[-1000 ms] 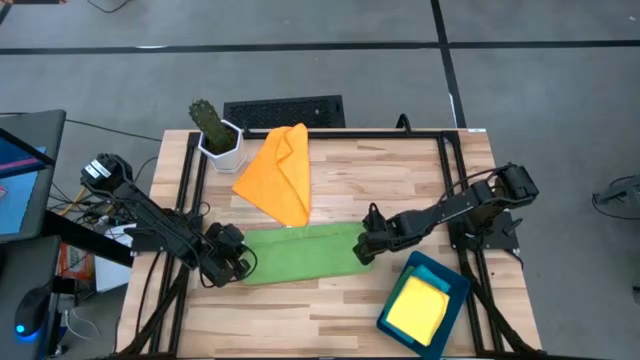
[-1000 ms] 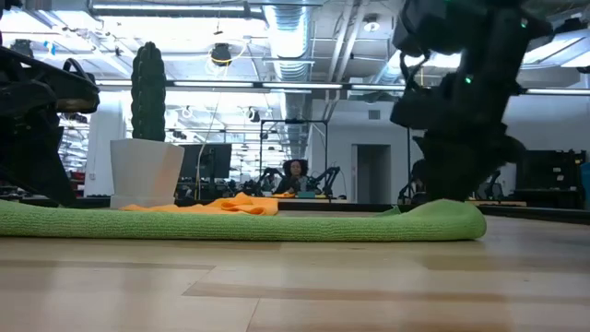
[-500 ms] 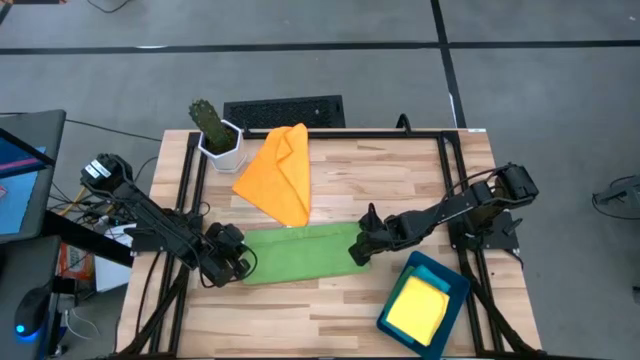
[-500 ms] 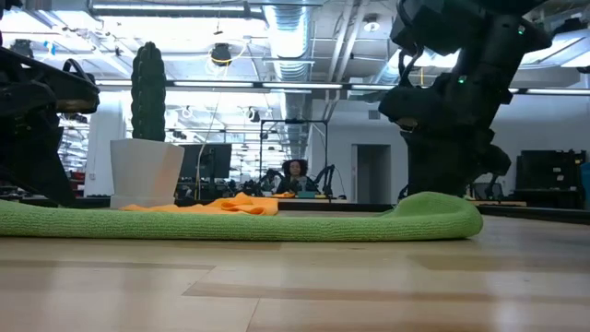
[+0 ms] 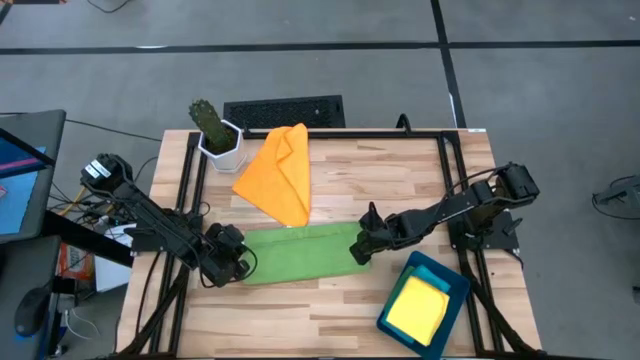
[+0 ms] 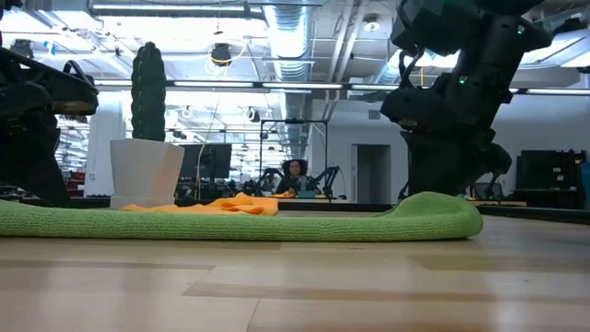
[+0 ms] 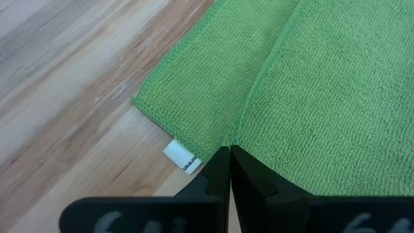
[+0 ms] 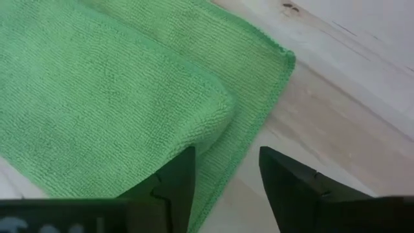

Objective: Fold microfiber towels
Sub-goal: Fold the green microfiber towel

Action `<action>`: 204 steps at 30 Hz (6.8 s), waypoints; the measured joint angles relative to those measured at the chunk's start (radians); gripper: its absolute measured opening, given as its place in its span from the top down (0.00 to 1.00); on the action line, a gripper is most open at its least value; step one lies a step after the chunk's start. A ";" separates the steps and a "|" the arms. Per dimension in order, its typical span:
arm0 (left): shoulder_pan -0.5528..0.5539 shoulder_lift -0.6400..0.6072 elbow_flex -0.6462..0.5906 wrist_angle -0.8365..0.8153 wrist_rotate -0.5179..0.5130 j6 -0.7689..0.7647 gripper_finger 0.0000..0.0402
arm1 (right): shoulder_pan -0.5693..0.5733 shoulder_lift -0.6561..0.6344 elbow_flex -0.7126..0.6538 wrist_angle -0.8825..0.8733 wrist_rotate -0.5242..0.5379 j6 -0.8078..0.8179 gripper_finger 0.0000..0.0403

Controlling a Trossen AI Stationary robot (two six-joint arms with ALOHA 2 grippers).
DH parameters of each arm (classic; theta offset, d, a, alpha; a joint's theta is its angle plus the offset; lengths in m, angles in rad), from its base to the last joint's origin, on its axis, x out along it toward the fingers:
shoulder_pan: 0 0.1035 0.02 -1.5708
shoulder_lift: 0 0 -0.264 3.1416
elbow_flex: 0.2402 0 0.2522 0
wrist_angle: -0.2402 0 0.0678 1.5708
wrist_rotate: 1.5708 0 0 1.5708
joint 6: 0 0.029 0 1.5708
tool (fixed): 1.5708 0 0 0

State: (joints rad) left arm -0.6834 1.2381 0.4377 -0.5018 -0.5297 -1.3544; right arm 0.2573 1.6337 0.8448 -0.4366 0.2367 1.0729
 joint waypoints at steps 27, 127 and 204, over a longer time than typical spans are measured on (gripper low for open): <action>0.000 0.000 0.000 0.004 -0.020 0.023 1.00 | 0.012 0.009 0.000 0.057 -0.053 0.086 0.48; -0.024 0.187 0.145 0.234 -0.093 0.141 0.98 | 0.092 0.009 0.001 0.129 0.180 -0.012 0.75; -0.193 0.322 0.258 0.009 0.114 -0.197 1.00 | 0.164 0.135 0.056 0.067 0.072 -0.034 0.94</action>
State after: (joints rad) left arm -0.8766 1.5601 0.6956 -0.4924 -0.4152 -1.5515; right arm 0.4210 1.7691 0.9012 -0.3698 0.3088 1.0389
